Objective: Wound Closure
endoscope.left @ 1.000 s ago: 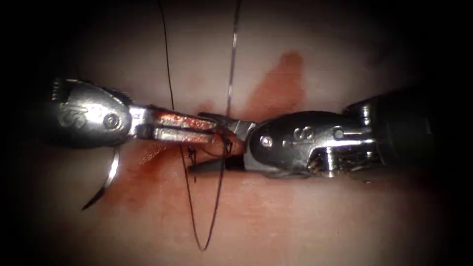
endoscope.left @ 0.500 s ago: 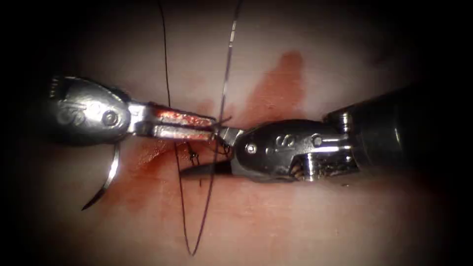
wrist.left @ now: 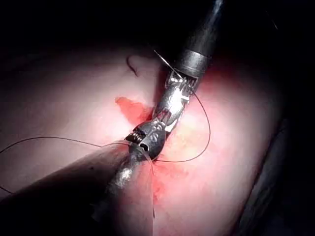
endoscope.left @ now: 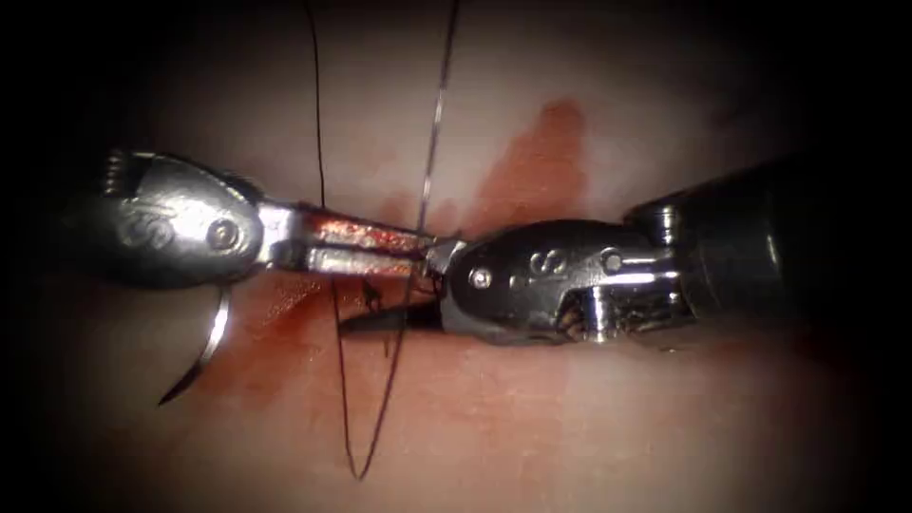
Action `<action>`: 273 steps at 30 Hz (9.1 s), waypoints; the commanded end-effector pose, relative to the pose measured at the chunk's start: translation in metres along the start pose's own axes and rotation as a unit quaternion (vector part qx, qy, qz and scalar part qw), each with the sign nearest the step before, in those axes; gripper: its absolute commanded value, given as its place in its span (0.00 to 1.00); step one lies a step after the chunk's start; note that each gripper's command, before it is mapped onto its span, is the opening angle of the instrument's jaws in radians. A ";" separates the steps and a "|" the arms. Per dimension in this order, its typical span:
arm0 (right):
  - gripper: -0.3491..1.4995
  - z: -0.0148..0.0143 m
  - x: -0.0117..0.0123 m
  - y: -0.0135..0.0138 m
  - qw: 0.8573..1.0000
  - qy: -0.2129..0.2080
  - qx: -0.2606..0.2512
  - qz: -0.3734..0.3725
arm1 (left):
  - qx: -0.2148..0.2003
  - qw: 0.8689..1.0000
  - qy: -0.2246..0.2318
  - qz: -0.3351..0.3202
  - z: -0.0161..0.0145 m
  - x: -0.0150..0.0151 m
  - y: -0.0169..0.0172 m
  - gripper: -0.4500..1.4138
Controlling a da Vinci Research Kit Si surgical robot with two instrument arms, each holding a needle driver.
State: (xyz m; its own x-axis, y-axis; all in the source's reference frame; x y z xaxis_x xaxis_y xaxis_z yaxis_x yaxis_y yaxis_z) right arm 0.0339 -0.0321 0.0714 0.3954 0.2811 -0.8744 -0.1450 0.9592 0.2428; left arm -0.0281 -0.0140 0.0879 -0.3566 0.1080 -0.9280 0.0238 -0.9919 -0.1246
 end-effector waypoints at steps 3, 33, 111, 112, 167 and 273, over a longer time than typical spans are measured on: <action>0.92 0.0008 -0.0001 -0.0004 1.000 0.002 0.000 0.001 | -0.001 1.000 0.000 0.000 0.0007 -0.0003 0.0001 0.00; 0.99 -0.0024 0.0003 0.0002 1.000 -0.020 0.019 -0.013 | 0.011 1.000 0.009 -0.014 -0.0047 0.0016 -0.0025 0.00; 0.99 -0.0143 0.0024 0.0017 0.999 -0.012 0.040 -0.011 | 0.050 0.961 -0.098 -0.253 -0.0081 -0.0059 0.0046 0.53; 0.99 -0.0143 0.0024 0.0016 0.999 -0.012 0.040 -0.012 | 0.051 0.955 -0.121 -0.267 -0.0077 -0.0063 0.0052 0.48; 0.92 -0.0143 0.0032 0.0020 0.997 -0.048 -0.007 0.054 | 0.128 0.918 -0.333 -0.173 -0.0016 -0.0070 0.0052 0.00; 0.00 -0.0145 0.0091 0.0052 0.980 0.175 0.083 0.043 | 0.001 0.898 -0.072 -0.433 0.0053 0.0025 -0.0028 0.77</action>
State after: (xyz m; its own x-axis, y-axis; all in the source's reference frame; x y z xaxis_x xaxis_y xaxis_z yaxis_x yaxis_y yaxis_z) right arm 0.0230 -0.0247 0.0582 0.0477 0.3513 -0.9350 0.0006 0.9361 0.3518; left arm -0.0335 -0.0111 0.0873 -0.3571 0.8310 -0.4266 -0.3103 -0.5363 -0.7850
